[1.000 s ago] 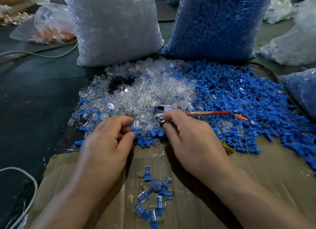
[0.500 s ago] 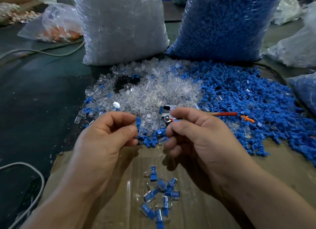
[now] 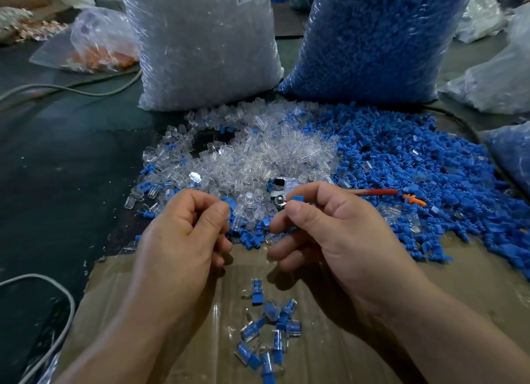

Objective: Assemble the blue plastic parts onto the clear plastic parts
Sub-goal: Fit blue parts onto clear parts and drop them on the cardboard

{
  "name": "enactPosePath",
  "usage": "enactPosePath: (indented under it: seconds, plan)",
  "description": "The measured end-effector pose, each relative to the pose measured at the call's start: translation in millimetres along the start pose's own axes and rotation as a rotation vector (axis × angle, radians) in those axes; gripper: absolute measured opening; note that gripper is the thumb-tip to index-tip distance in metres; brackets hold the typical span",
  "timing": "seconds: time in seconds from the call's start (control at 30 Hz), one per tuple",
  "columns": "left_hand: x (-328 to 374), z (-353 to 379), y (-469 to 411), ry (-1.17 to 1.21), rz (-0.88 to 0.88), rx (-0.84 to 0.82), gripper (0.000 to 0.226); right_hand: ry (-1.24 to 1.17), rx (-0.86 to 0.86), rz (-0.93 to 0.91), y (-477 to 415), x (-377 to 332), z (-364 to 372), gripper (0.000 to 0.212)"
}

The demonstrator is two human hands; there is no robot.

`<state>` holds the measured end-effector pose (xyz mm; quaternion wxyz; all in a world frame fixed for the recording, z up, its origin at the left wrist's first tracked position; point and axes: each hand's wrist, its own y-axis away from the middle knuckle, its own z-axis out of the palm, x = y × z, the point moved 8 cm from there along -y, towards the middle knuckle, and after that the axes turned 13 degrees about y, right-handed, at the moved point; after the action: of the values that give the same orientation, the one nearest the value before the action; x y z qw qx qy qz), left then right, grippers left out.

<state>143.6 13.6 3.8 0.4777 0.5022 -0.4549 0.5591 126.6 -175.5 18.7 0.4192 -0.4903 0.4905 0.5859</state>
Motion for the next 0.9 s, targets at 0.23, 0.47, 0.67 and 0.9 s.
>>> enactPosePath:
  seconds: [0.23,0.47,0.67,0.9]
  plan:
    - [3,-1,2,0.033,-0.066,-0.062,0.015,0.219,0.078,-0.101,3,-10,-6,0.020]
    - [0,19,6,0.405,-0.301,-0.233,0.032,-0.048,0.004,-0.094,6,-14,0,0.020]
    - [1,35,18,0.427,-0.318,-0.294,0.023,0.160,0.002,-0.146,7,-16,8,0.009]
    - [-1,40,20,0.475,-0.354,-0.303,0.021,0.424,0.051,-0.185,10,-15,4,0.005]
